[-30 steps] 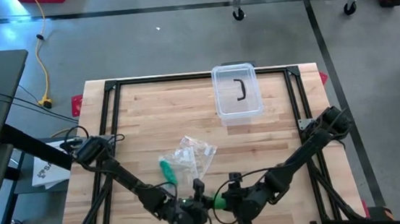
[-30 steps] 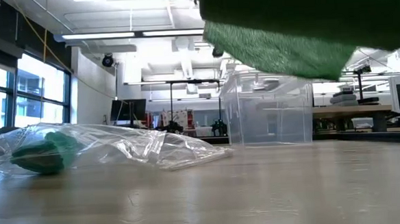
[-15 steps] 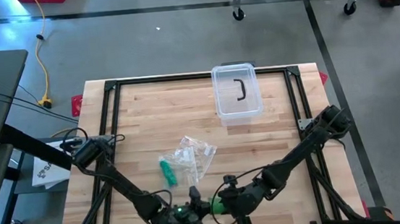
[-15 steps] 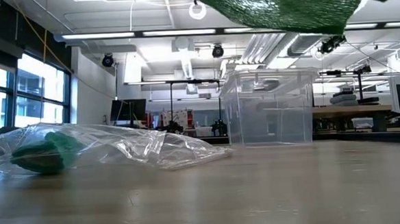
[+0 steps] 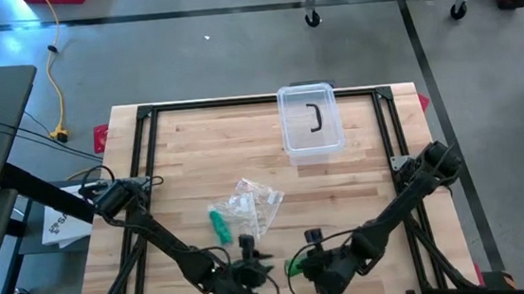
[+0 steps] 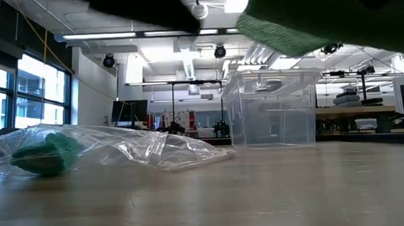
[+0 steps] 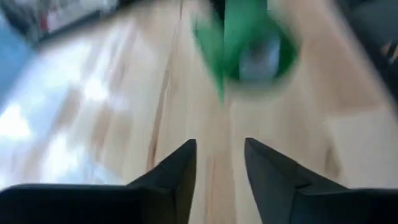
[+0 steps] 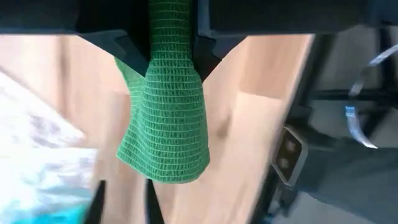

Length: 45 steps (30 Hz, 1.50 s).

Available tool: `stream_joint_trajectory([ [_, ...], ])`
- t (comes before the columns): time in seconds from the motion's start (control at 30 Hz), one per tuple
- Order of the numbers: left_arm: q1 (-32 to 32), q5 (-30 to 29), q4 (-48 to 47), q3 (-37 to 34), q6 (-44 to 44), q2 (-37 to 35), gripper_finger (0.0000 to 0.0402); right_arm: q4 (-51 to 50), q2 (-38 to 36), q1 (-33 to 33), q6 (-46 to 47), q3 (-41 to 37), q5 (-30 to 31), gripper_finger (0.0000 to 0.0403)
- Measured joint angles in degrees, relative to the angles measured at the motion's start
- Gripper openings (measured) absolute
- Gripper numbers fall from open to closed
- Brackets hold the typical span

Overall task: Roll bandage
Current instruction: Roll the green bandage

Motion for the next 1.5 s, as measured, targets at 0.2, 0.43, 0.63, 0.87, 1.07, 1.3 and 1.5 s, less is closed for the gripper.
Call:
stream_joint_trajectory([
  [0.2, 1.52, 2.4, -9.71, -1.17, -15.63, 0.0, 0.017, -6.57, -0.06, 0.84, 2.15, -1.5, 10.81, 0.0059],
  [0.43, 3.83, 1.91, 10.54, -6.03, -9.27, 0.08, 0.0176, -3.28, -0.04, -0.57, 1.04, -5.65, 13.92, 0.006],
  [0.63, 5.88, -0.2, 26.41, -8.62, 3.91, 0.15, 0.0177, -2.51, -0.04, -0.89, -1.82, -6.16, 13.99, 0.0061],
  [0.87, 7.66, 3.96, 28.67, -8.61, 5.32, 0.17, 0.0218, -2.03, -0.04, -0.14, -2.42, -6.07, 14.05, 0.0062],
  [1.07, 9.71, 12.08, 28.69, -8.61, 3.53, 0.17, 0.0278, -0.44, -0.04, 0.79, -2.44, -6.03, 14.19, 0.0062],
  [1.3, 10.09, 16.64, 28.75, -8.61, 3.56, 0.19, 0.0291, 0.29, -0.6, 1.39, -0.55, -6.0, 15.68, 0.0062],
  [1.5, 8.76, 14.56, 29.08, -8.57, 2.81, 0.18, 0.0288, 0.38, -2.84, 1.41, 1.9, -5.96, 16.63, 0.0062],
])
